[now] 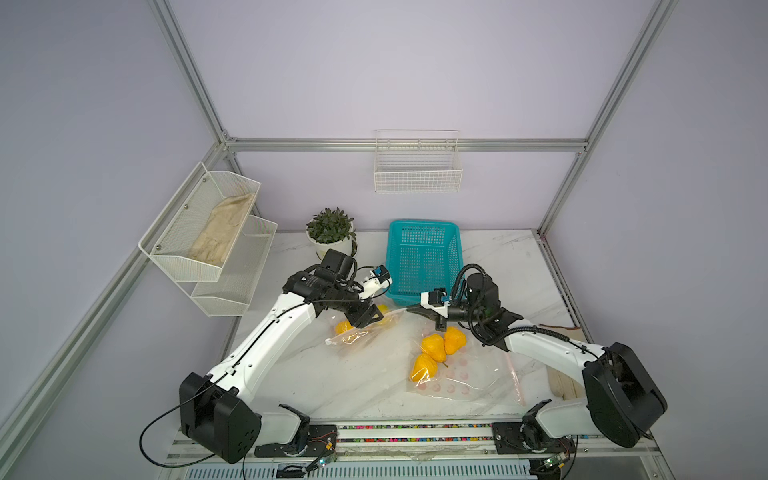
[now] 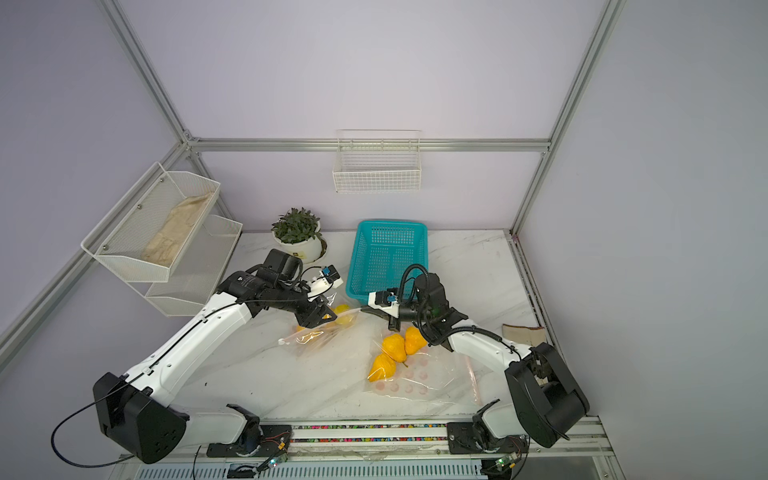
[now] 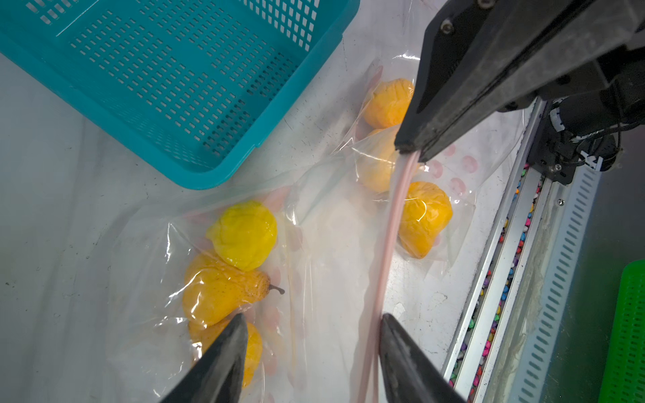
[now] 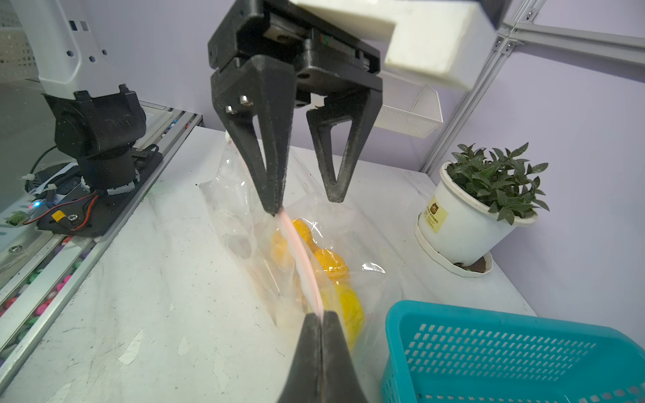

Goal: Open the zip-top bag and take out the pear
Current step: Open the zipper of the food storage bag at the center of the board.

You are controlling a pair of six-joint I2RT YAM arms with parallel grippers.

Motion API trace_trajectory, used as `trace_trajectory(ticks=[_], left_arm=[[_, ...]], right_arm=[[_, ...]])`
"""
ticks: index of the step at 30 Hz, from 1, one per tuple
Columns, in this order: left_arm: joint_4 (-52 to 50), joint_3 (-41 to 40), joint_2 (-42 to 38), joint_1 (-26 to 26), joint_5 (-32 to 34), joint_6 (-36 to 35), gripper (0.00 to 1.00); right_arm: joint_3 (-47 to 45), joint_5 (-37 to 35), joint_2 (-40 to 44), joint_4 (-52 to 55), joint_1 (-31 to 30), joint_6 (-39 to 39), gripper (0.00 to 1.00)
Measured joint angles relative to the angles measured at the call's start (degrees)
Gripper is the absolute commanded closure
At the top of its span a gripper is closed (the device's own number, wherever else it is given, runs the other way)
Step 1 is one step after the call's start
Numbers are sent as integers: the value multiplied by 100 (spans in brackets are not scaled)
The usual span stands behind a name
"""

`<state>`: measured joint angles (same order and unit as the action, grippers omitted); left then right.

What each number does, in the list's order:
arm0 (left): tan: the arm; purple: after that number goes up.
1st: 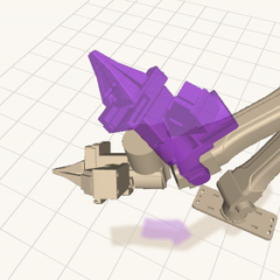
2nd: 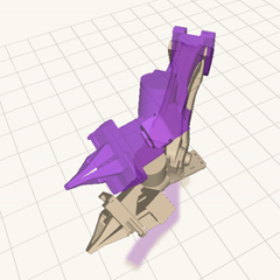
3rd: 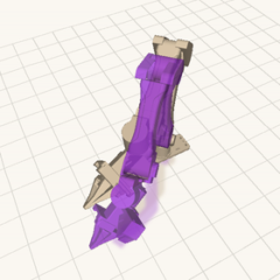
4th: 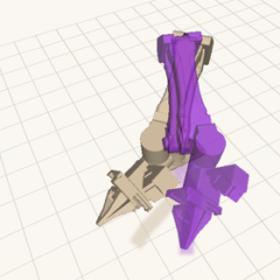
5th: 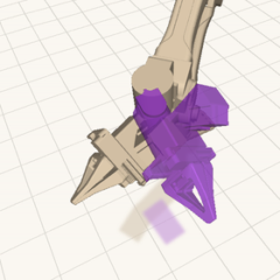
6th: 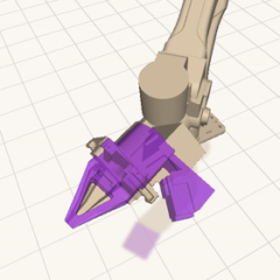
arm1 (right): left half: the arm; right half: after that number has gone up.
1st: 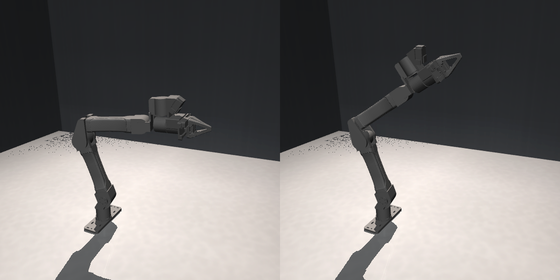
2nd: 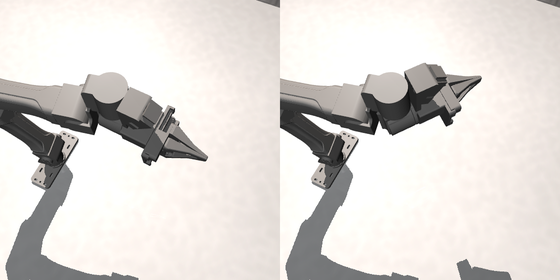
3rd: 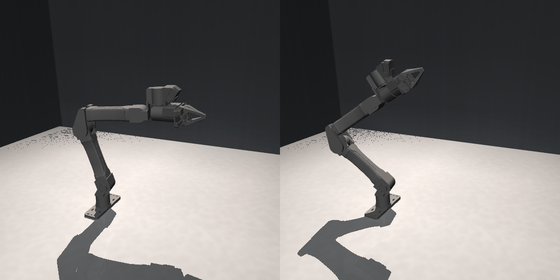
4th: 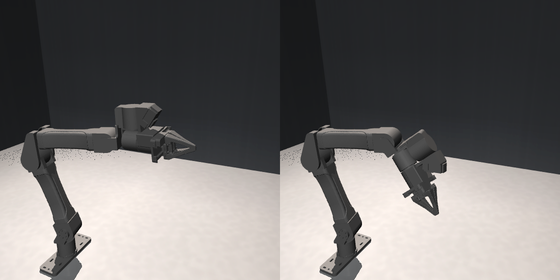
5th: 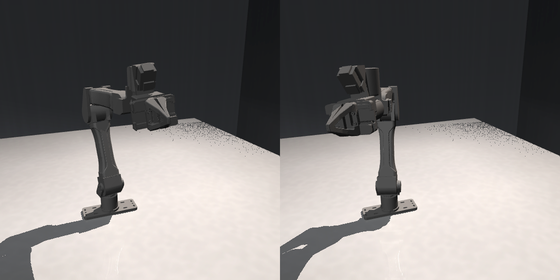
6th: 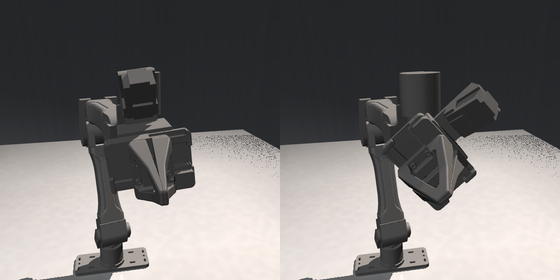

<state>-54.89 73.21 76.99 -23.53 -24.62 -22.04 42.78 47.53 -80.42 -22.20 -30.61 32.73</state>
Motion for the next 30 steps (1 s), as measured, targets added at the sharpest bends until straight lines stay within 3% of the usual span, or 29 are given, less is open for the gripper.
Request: trace_trajectory(ticks=[13,30], left_arm=[[-50,-4,-122,127,63,-2,40],[-68,-197,-339,127,-551,-157,42]], right_arm=[[-101,-59,271,175,0,157,100],[-101,-166,269,258,0,205,100]])
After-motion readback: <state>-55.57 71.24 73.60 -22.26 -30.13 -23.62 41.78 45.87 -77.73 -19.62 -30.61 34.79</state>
